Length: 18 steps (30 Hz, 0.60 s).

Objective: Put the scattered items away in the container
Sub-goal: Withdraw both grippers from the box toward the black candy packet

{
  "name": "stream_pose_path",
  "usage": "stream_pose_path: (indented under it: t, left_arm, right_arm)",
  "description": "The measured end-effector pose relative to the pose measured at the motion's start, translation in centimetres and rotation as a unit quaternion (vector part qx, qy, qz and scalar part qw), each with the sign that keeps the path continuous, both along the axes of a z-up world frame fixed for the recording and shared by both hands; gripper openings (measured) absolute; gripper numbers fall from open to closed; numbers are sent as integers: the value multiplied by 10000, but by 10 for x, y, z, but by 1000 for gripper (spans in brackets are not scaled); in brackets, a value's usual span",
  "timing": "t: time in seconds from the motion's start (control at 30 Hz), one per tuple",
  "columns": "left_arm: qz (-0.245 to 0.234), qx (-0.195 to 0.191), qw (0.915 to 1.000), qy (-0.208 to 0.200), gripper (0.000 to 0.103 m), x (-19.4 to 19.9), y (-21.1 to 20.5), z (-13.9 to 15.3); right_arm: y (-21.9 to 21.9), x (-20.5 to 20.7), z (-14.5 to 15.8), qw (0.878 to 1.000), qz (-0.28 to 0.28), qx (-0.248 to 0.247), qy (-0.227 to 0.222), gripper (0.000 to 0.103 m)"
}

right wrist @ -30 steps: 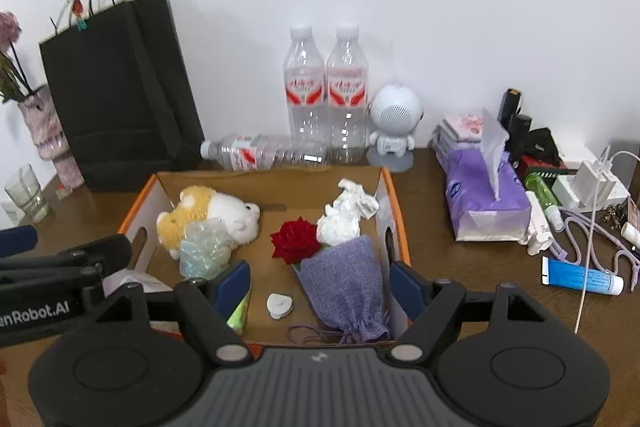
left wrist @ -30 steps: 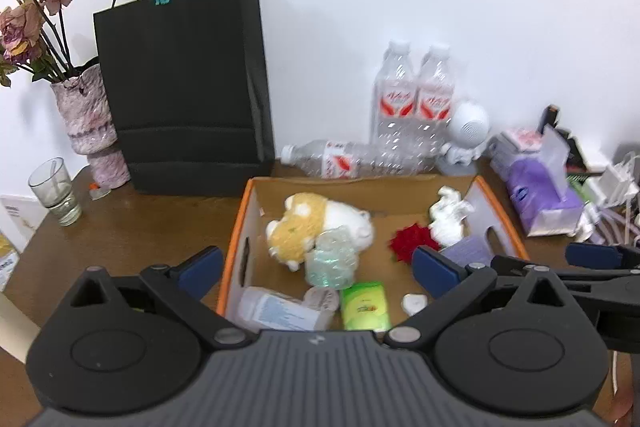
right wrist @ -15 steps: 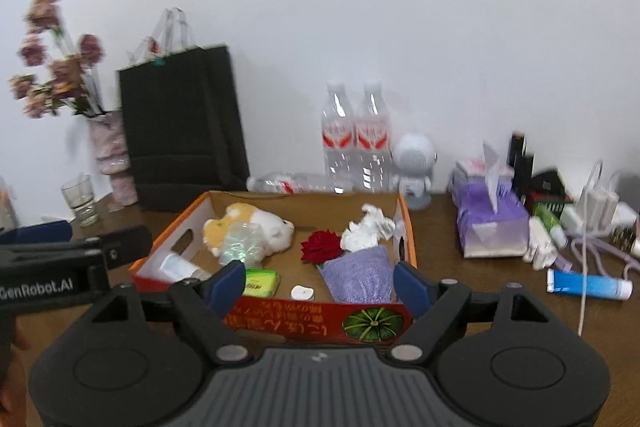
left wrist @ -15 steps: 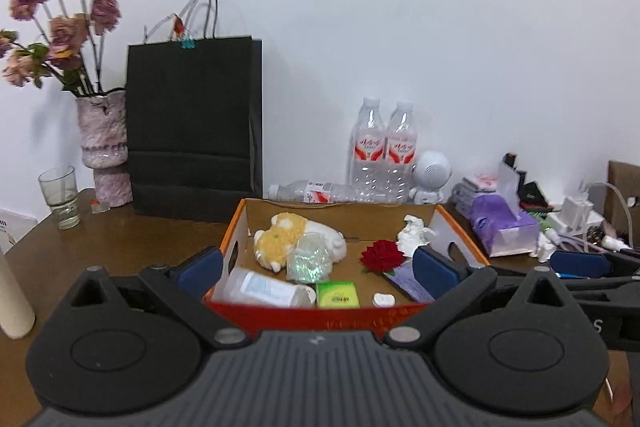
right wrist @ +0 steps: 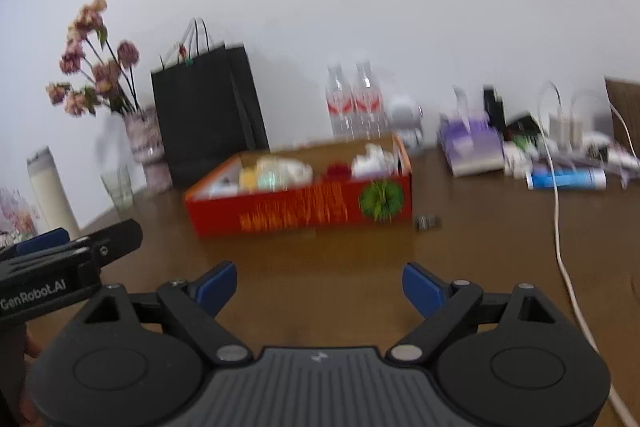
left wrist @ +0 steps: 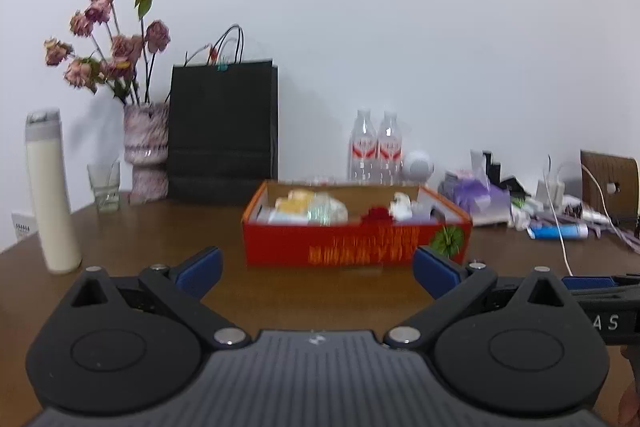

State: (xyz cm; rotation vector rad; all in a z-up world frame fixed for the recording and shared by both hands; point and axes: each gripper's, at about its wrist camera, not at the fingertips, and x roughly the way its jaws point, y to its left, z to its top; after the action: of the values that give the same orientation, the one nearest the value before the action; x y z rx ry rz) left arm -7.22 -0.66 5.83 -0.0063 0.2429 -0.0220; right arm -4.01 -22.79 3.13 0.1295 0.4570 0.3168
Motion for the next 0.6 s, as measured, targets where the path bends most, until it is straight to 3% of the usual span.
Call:
stream_pose_path:
  t: [0.1, 0.23, 0.33, 0.6]
  left_arm:
    - [64, 11, 9998, 166, 103, -16, 1, -9]
    - [141, -301, 9993, 163, 103, -45, 9, -17]
    - [190, -140, 9997, 53, 103, -68, 8, -26]
    - [285, 78, 9989, 373, 103, -74, 11, -41]
  right_arm:
    - [-6, -22, -12, 9997, -152, 160, 125, 90]
    - [-9, -56, -23, 9992, -399, 7, -80, 90]
    - [-7, -78, -28, 9988, -423, 41, -227, 90]
    - [5, -107, -44, 9995, -238, -122, -177, 90]
